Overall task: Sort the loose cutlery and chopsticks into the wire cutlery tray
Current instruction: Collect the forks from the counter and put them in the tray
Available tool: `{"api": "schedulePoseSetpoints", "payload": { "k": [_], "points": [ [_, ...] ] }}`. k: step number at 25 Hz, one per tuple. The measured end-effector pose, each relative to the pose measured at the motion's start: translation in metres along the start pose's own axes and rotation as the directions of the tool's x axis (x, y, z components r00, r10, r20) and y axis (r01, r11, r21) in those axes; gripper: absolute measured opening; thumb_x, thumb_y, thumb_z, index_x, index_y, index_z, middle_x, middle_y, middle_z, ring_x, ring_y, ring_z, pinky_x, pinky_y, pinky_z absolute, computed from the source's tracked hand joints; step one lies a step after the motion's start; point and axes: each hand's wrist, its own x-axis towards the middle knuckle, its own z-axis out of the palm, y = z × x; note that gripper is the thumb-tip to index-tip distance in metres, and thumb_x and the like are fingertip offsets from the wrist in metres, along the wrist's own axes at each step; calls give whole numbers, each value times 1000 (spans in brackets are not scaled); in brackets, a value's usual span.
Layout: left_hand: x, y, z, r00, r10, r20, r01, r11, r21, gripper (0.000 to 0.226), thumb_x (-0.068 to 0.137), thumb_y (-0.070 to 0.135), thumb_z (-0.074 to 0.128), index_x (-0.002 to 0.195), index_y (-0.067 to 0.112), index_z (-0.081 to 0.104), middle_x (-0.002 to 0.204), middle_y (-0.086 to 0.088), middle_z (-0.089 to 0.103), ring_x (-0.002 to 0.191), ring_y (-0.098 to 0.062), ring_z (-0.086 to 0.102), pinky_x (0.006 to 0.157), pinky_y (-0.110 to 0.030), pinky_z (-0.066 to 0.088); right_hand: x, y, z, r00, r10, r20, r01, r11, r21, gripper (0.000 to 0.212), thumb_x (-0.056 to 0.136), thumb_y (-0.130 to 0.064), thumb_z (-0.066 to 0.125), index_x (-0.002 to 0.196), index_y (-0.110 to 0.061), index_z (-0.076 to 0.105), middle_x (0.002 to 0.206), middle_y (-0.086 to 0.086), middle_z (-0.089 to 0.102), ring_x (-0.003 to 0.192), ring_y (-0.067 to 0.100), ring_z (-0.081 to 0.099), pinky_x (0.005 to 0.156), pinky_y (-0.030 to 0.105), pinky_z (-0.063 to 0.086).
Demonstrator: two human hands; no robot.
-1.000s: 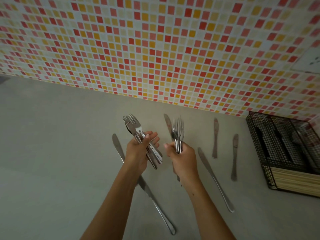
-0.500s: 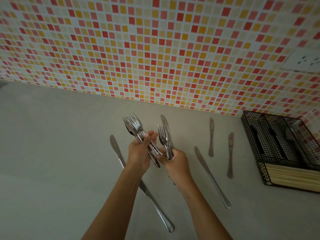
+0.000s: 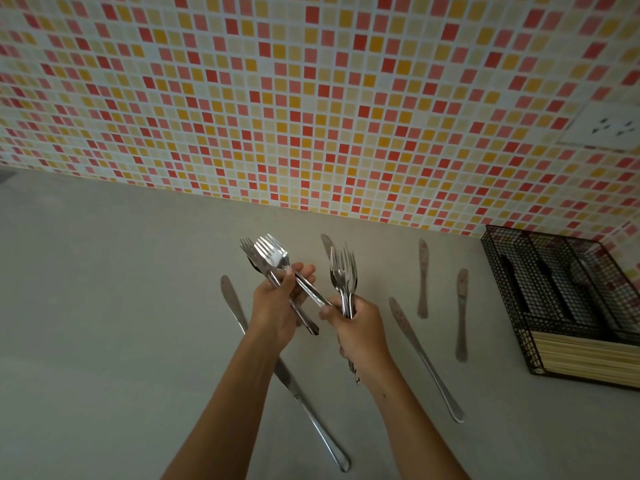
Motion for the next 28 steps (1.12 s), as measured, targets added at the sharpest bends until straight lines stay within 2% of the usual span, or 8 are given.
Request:
{"api": "schedulePoseSetpoints", "payload": {
  "k": [6, 10, 14, 20, 23, 25, 26, 28],
  "points": [
    [4, 1, -3, 999, 37, -23, -36, 998, 42, 18, 98, 11, 44, 98, 0, 59, 95, -17, 69, 90, -26, 68, 82, -35, 56, 3, 2, 1, 999, 8, -38, -8, 1000, -4, 23, 74, -10, 73, 68, -24, 57, 56, -8, 55, 46, 10, 45, 53, 25, 36],
    [2, 1, -3, 999, 18, -38, -15, 998, 61, 19, 98, 10, 44, 98, -1, 60, 94, -17, 70, 84, -26, 70, 78, -36, 58, 4, 4, 3, 998, -36, -56, 34, 999, -34, 21, 73, -17, 76, 65, -23, 57, 51, -9, 53, 45, 8, 44, 54, 26, 37],
    [3, 1, -6, 999, -19, -40, 21, 999, 47, 21, 99, 11, 43, 106, -2, 58, 98, -18, 70, 86, -28, 71, 71, -36, 58, 1, 5, 2, 997, -53, -60, 56, 998, 41, 23, 83, -28, 66, 68, -13, 58, 42, -7, 44, 41, 10, 37, 50, 27, 32],
    [3, 2, -4, 997, -32, -73, 38, 996, 78, 19, 99, 8, 43, 103, -3, 58, 95, -20, 69, 83, -30, 70, 66, -35, 60, -2, 2, 3, 995, -26, -97, 38, 991, 130, 12, 78, -15, 69, 68, -17, 64, 41, -11, 49, 39, 6, 40, 47, 21, 32],
    [6, 1, -5, 994, -52, -94, 57, 997, 58, 16, 98, 7, 43, 102, -2, 56, 91, -21, 68, 78, -30, 70, 65, -38, 59, -3, 0, 5, 988, -75, -135, 92, 988, 127, 7, 79, -12, 69, 73, -12, 66, 54, -7, 62, 42, 2, 50, 51, 22, 39],
    [7, 1, -5, 992, -75, -104, 77, 997, 12, 16, 99, 9, 43, 103, -1, 55, 92, -21, 68, 77, -28, 70, 71, -40, 59, -4, 0, 7, 982, -122, -142, 133, 989, 70, 6, 80, -12, 68, 75, -13, 65, 68, -2, 69, 56, 7, 61, 59, 24, 48],
    [7, 1, -5, 991, -82, -103, 81, 997, -15, 17, 99, 12, 43, 101, 0, 55, 91, -20, 68, 76, -27, 70, 72, -39, 59, -5, 0, 8, 980, -152, -126, 158, 987, 35, 9, 81, -12, 67, 75, -16, 64, 70, -2, 69, 61, 6, 63, 62, 19, 48],
    [7, 1, -3, 992, -83, -94, 76, 995, -69, 19, 100, 15, 43, 96, 2, 55, 80, -16, 70, 68, -23, 71, 63, -35, 60, -10, -1, 8, 972, -219, -82, 216, 975, -45, 12, 84, -13, 66, 77, -22, 62, 68, -9, 64, 62, -2, 60, 59, 7, 42]
  ]
}}
